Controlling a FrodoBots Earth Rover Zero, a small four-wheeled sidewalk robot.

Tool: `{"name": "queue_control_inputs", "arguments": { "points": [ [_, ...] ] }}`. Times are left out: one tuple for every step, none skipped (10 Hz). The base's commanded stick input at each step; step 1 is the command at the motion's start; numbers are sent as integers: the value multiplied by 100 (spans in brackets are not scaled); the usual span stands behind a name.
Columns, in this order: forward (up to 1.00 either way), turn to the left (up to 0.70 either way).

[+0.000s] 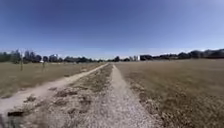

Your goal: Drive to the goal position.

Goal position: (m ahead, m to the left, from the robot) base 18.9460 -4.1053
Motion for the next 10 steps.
{"name": "queue_control_inputs", "arguments": {
  "points": [
    [70,0],
    [70,0],
    [70,0],
    [70,0],
    [70,0],
    [70,0],
    [70,0],
    [70,0],
    [70,0],
    [70,0]
  ]
}}
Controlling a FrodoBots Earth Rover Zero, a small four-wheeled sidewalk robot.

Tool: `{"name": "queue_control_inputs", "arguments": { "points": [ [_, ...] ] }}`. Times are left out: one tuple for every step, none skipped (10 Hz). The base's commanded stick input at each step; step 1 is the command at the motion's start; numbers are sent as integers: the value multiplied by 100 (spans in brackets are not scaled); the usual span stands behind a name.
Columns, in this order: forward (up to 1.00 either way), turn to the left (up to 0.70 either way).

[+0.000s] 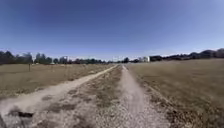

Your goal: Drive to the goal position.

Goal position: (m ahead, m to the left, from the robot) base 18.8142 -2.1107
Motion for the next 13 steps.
{"name": "queue_control_inputs", "arguments": {
  "points": [
    [70,-15],
    [70,-35],
    [70,-33],
    [70,-21],
    [70,-9],
    [70,-6],
    [70,-26],
    [70,-33],
    [70,-29],
    [70,-26],
    [70,-22],
    [70,-18],
    [70,-15]
  ]
}}
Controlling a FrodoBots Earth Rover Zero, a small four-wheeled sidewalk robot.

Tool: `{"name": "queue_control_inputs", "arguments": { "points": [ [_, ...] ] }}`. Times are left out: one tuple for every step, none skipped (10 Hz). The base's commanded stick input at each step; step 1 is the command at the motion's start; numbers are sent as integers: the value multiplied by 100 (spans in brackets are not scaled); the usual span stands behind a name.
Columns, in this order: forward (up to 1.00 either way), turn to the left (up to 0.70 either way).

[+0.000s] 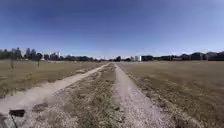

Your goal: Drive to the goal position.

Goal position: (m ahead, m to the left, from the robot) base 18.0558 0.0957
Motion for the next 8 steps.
{"name": "queue_control_inputs", "arguments": {
  "points": [
    [70,-11],
    [70,-7],
    [70,-4],
    [70,0],
    [70,0],
    [70,0],
    [70,-5],
    [70,-15]
  ]
}}
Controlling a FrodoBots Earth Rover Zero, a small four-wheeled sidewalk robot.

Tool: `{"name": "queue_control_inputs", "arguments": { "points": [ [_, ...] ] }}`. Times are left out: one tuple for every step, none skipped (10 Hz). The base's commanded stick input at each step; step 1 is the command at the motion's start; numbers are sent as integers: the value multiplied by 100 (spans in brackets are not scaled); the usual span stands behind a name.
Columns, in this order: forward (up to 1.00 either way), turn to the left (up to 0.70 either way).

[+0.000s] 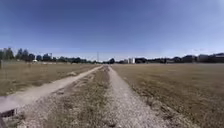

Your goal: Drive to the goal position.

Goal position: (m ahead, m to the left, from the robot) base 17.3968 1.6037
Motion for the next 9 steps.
{"name": "queue_control_inputs", "arguments": {
  "points": [
    [70,-25],
    [70,-34],
    [70,-23],
    [70,-11],
    [70,0],
    [70,0],
    [70,0],
    [70,0],
    [70,0]
  ]
}}
